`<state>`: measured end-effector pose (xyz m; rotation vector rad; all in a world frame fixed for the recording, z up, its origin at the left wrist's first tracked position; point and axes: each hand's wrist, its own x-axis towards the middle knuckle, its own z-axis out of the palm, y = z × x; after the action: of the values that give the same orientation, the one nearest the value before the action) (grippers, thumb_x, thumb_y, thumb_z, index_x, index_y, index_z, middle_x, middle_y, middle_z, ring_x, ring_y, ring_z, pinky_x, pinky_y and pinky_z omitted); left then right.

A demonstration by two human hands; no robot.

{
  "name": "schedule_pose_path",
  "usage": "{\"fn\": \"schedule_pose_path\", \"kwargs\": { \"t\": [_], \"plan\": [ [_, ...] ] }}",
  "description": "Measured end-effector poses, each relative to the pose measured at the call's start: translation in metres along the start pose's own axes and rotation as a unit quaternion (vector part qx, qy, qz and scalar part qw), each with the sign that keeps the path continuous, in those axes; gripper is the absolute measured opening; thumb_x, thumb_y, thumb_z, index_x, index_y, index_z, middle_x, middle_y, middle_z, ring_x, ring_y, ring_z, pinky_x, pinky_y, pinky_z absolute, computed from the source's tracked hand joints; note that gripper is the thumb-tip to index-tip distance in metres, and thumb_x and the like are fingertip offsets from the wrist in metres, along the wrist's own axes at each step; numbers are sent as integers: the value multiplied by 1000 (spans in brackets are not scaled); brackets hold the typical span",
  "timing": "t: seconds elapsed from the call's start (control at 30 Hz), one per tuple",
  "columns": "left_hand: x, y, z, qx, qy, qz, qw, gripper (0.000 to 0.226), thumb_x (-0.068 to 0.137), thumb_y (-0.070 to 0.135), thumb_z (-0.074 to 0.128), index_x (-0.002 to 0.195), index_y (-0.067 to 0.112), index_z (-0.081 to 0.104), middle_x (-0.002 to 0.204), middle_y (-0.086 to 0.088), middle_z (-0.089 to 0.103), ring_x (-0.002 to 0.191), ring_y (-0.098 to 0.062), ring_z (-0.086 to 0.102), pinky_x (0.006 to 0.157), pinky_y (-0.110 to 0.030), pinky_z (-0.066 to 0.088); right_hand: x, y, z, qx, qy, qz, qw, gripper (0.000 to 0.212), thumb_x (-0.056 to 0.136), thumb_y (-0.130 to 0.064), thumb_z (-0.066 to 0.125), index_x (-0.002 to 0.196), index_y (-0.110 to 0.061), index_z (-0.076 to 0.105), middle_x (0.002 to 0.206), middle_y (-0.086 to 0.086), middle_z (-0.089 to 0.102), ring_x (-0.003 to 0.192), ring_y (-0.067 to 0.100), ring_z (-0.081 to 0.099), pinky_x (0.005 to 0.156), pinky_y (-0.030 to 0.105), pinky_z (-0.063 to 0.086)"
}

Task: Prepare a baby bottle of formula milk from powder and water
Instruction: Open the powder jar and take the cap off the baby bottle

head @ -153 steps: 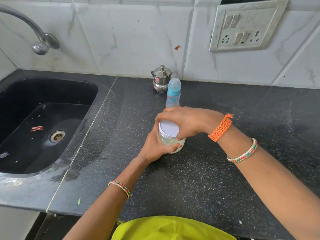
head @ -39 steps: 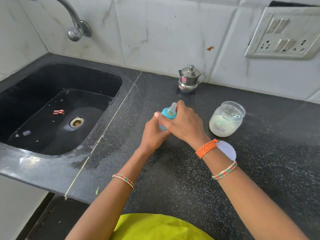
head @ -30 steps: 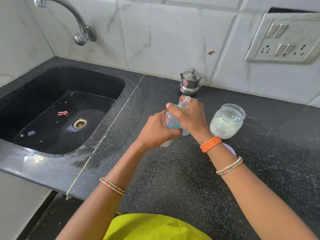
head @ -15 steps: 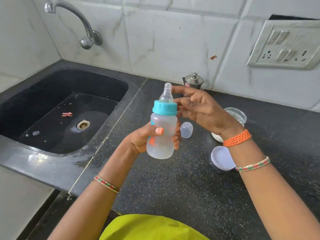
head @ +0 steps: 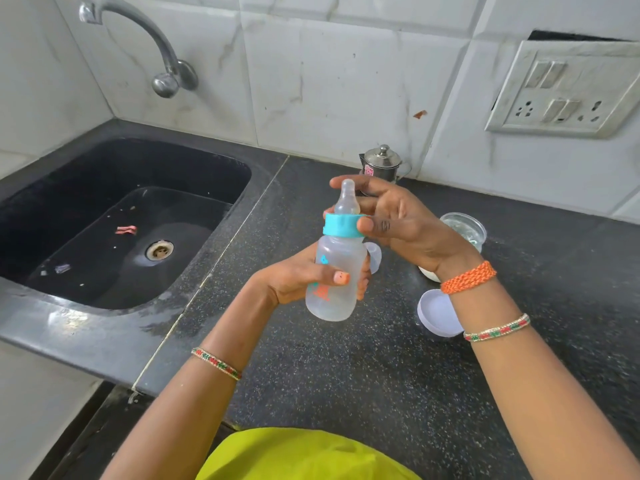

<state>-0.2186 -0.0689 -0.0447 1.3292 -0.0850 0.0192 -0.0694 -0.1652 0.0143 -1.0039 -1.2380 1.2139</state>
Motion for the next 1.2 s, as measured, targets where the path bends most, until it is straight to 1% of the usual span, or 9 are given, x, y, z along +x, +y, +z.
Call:
{"fn": "schedule_pose_path", "kwargs": {
  "t": [0.1,0.2,0.37,0.47,0.7,0.9,1.03,1.13,1.2],
  "plan": [
    [-2,-10,-12,80,114,-10,990,32,73,22,73,103,20,62,98,6,69,89,-12,63,77,-25,51,9,13,-14,35,99,-9,994,56,72,-29,77,123,-21,56,108,2,68,99,20,60,76,30,47],
    [-5,-23,-23,118,258,-19,959,45,70,21,78,110,19,58,100,6,66,89,-6,63,77,-22,50,25,40,-31,-46,249,10,967,42,79,-11,72,117,-21,56,100,-3,69,87,8,60,68,23,45],
    [-8,-41,-35,190,395,-46,898,64,58,40,81,113,24,53,113,-7,59,104,-17,59,92,-38,50,49,94,-48,-238,339,104,904,47,74,-5,77,115,-11,56,115,11,63,95,22,62,88,36,52],
    [-6,-47,-38,217,412,-58,883,80,48,54,79,117,24,51,123,-15,54,117,-32,50,101,-52,41,60,112,-49,-333,310,130,881,40,72,-9,77,109,-14,61,114,8,65,97,25,63,88,38,52],
    [1,-59,-44,296,386,-69,871,58,58,48,78,104,40,46,114,0,50,113,-26,46,100,-51,39,71,121,-46,-566,171,184,786,35,81,-26,70,113,-27,58,119,1,64,112,25,56,98,44,37],
    [0,-62,-43,291,378,-51,877,88,58,44,80,132,23,36,131,-6,46,124,-24,43,105,-49,38,62,107,-39,-575,102,216,782,64,83,-27,68,139,-23,37,143,3,45,131,28,41,107,59,29],
    [-3,-56,-30,335,424,-3,841,118,53,59,77,145,29,9,150,1,16,138,-10,15,116,-40,18,34,73,-45,-601,220,144,755,44,84,-30,61,126,-24,54,133,1,55,123,26,48,99,48,39],
    [3,-39,-10,400,450,106,791,107,62,62,73,143,35,9,152,10,11,144,-14,8,117,-49,15,-6,34,-66,-603,356,92,708,20,80,-25,60,95,-25,72,109,1,69,108,27,58,87,41,48],
    [15,-24,5,429,439,199,764,91,70,53,71,140,37,16,148,20,14,144,-21,12,114,-54,18,-35,9,-87,-607,391,139,677,15,80,-24,59,85,-24,73,99,1,71,103,29,60,85,42,50]
  ]
}}
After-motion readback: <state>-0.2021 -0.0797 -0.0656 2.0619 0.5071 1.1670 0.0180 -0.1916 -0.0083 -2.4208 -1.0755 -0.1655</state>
